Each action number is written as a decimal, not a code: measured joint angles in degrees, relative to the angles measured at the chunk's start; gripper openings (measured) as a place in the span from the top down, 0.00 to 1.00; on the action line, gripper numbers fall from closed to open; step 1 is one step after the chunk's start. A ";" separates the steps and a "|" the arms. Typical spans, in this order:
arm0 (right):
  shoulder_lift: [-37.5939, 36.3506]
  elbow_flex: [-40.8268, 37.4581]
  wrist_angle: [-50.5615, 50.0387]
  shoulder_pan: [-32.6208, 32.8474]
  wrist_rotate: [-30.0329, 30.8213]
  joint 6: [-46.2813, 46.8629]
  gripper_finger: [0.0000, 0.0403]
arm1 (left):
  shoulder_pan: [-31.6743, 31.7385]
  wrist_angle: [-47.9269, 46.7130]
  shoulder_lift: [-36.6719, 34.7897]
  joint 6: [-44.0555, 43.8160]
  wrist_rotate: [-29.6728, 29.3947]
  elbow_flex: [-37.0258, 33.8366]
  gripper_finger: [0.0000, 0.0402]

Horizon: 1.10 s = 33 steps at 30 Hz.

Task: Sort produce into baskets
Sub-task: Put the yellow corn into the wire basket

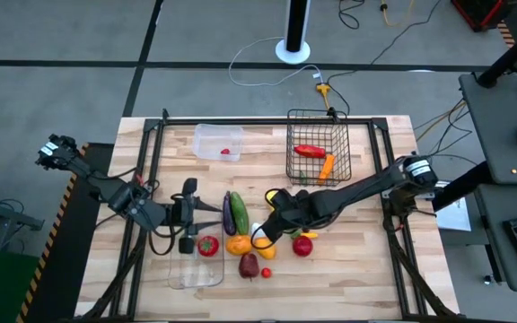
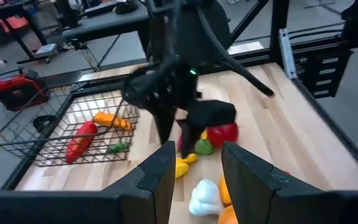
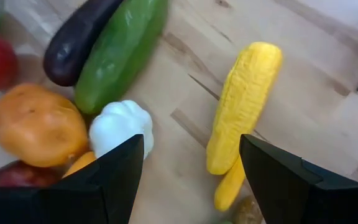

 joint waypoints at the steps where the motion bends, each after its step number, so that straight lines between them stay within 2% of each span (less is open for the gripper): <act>1: 0.47 0.00 -0.01 0.00 -0.02 0.02 0.36 | 0.00 -0.07 0.00 0.25 -0.43 0.00 0.71; 6: 2.87 0.52 -0.24 -0.02 0.05 0.09 0.36 | 0.01 -0.07 -0.04 0.65 -2.01 0.00 0.71; 22: 7.37 1.46 -1.40 -1.66 3.53 -0.24 0.36 | 0.01 -0.51 0.02 0.64 -2.04 -0.04 0.71; 33: 12.26 1.46 -1.12 -2.23 3.60 -0.30 0.36 | 0.00 -0.45 0.02 0.59 -2.04 -0.07 0.71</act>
